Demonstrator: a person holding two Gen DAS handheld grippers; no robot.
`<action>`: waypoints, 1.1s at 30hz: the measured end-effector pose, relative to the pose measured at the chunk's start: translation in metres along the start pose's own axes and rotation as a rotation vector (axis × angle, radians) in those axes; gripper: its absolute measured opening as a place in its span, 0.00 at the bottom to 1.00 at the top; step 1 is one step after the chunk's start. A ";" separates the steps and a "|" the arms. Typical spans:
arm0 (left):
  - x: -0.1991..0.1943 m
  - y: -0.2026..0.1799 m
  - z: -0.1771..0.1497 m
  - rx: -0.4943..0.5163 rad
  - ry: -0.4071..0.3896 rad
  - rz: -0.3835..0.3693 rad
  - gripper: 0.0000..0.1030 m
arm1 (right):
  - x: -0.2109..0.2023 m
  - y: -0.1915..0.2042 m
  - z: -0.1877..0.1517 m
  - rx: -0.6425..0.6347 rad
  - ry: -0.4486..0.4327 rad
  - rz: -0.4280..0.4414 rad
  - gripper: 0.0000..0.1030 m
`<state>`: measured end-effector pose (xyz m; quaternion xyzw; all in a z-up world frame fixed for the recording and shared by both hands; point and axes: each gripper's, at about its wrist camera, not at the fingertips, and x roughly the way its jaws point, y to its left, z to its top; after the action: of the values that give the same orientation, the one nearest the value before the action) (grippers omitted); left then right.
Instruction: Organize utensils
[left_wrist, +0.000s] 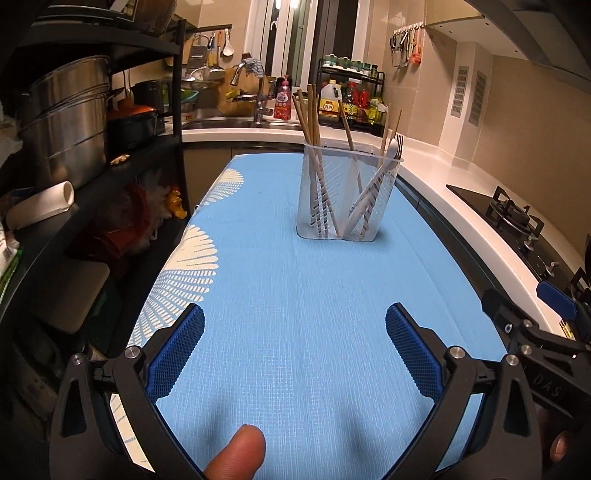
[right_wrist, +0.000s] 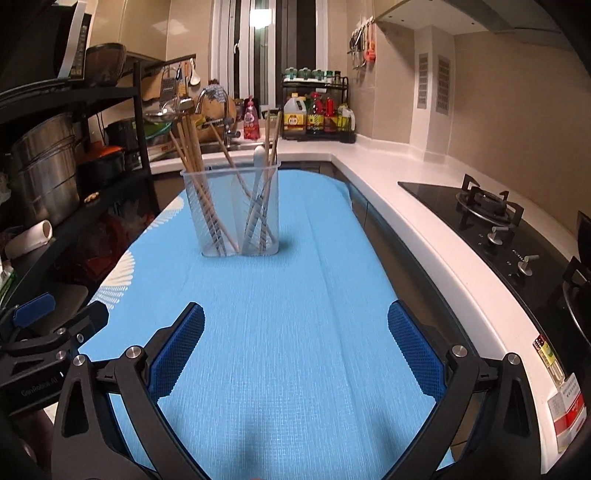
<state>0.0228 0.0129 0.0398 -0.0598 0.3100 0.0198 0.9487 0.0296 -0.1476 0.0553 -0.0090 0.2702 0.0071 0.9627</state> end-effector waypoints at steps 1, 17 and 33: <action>-0.001 -0.001 0.001 0.003 -0.007 0.002 0.93 | -0.001 0.000 0.001 -0.002 -0.007 -0.006 0.95; -0.012 -0.008 0.001 0.051 -0.060 0.026 0.93 | -0.004 0.000 0.003 -0.023 -0.033 -0.031 0.95; -0.013 -0.011 0.001 0.061 -0.064 0.027 0.93 | -0.005 -0.001 0.003 -0.033 -0.038 -0.037 0.95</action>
<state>0.0141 0.0019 0.0496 -0.0260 0.2806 0.0251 0.9591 0.0268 -0.1486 0.0603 -0.0297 0.2516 -0.0059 0.9674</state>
